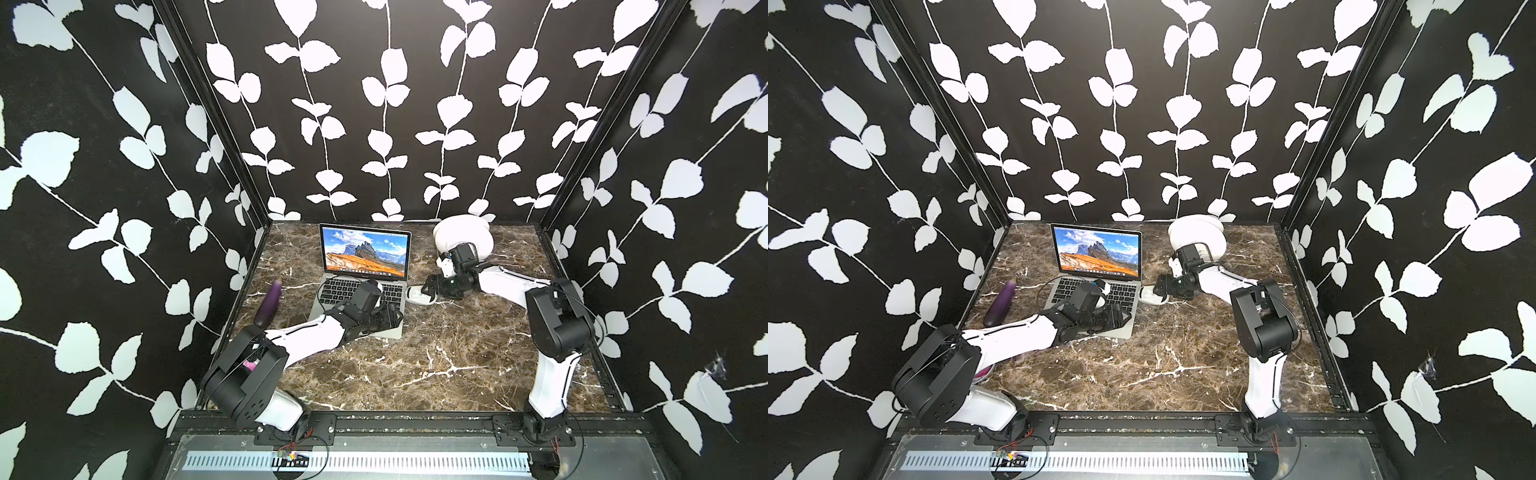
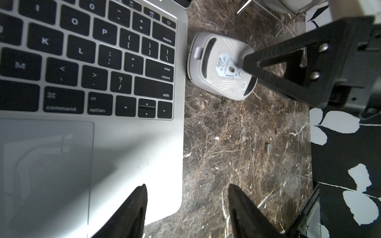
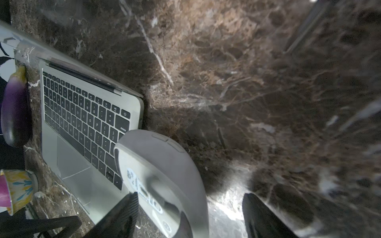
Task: Insert the wireless mouse receiver into the laptop
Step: Remove the USB plug from the mouse.
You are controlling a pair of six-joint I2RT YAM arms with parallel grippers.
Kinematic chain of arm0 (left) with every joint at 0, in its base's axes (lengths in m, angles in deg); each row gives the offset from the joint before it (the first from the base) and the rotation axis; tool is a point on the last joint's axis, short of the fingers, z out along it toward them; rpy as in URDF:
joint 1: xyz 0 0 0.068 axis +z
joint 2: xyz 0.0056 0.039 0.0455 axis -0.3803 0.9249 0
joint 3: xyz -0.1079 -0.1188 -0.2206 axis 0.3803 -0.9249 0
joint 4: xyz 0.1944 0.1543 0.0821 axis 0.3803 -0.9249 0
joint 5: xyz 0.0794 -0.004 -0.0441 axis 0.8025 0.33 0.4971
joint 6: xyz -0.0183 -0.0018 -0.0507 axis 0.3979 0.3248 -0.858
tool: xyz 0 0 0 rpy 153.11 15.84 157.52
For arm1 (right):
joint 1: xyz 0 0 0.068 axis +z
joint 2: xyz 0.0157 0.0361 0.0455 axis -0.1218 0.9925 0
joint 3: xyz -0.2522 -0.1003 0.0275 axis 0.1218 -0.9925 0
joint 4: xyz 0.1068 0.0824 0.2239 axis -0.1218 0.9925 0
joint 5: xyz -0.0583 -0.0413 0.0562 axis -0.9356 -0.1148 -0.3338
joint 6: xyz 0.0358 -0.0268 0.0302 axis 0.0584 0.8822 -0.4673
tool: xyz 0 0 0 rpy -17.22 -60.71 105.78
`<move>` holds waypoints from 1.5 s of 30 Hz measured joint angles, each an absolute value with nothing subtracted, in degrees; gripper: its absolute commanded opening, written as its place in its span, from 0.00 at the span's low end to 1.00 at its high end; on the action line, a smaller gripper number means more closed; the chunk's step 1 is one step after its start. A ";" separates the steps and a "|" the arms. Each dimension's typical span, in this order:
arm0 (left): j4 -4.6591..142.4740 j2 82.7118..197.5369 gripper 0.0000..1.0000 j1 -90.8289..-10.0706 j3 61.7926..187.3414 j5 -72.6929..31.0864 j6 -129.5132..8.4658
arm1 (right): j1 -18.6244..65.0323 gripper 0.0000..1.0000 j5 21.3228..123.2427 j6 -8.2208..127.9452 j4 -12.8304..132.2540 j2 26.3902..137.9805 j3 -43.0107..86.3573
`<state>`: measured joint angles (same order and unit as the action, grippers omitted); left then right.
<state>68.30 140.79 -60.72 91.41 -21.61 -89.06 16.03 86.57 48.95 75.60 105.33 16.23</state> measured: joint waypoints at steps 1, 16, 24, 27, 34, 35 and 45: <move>68.30 140.90 0.64 -60.61 91.41 -21.63 -88.97 | 16.03 0.80 87.35 48.47 74.42 105.72 16.16; 68.15 141.66 0.63 -59.50 91.41 -22.66 -88.21 | 16.86 0.55 90.98 43.97 65.81 107.21 14.31; 67.10 141.66 0.63 -59.04 91.41 -22.68 -87.77 | 17.06 0.33 91.55 42.40 63.10 106.66 13.91; 66.97 141.66 0.63 -58.86 91.41 -22.68 -87.62 | 17.38 0.13 90.94 42.61 62.71 105.39 12.99; 66.99 141.66 0.62 -58.58 91.38 -22.70 -87.53 | 17.86 0.00 87.92 43.38 65.50 102.07 11.70; 67.01 141.66 0.63 -58.53 91.38 -22.70 -87.42 | 17.97 0.00 86.87 43.71 66.44 101.28 11.57; 67.93 141.75 0.62 -58.25 91.38 -23.60 -87.31 | 19.90 0.00 68.05 50.92 87.14 91.27 13.82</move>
<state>67.93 141.75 -58.25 91.38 -23.60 -87.31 19.90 68.05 50.92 87.14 91.27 13.82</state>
